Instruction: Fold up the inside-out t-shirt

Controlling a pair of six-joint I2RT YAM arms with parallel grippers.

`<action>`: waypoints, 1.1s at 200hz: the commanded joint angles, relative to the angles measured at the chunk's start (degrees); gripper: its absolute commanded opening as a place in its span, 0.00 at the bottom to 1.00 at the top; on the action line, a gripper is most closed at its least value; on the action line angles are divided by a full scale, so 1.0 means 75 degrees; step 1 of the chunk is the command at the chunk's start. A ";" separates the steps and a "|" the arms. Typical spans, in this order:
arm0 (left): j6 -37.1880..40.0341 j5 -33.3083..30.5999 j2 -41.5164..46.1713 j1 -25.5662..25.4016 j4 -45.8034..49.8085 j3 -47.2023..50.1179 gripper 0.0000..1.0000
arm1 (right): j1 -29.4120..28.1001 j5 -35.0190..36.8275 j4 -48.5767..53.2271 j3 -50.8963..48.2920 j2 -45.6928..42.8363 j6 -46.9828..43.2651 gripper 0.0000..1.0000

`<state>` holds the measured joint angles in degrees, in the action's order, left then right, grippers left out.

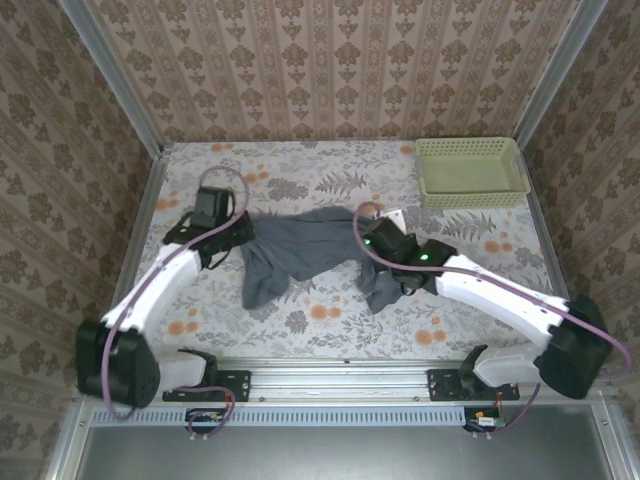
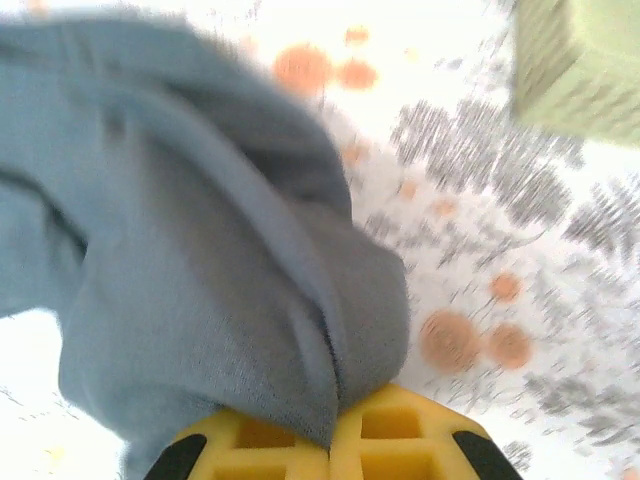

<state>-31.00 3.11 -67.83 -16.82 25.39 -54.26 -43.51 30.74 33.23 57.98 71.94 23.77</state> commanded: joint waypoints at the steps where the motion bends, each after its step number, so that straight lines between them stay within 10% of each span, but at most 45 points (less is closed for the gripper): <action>1: 0.0291 -0.0983 0.1565 0.0082 0.0417 -0.0230 0.00 | 0.0270 0.0586 0.0483 0.0632 -0.0850 -0.0953 0.00; 56: 0.0011 -0.1298 0.2203 0.0225 0.0565 0.0215 0.00 | 0.1287 -0.1092 -0.0021 0.0427 -0.0811 -0.0677 0.05; 121: 0.0279 -0.0051 -0.0165 0.0760 0.1351 -0.0222 0.00 | 0.1632 -0.1588 0.0530 0.0496 0.1103 -0.0230 0.66; 220: -0.0038 -0.0134 0.0100 0.0956 0.0858 0.0257 0.00 | 0.1043 -0.2404 -0.0165 -0.2383 -0.0067 0.2140 0.61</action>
<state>-30.41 1.76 -68.69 -10.28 32.86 -53.08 -35.68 12.34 32.97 43.35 71.09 32.18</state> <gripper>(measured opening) 0.061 0.632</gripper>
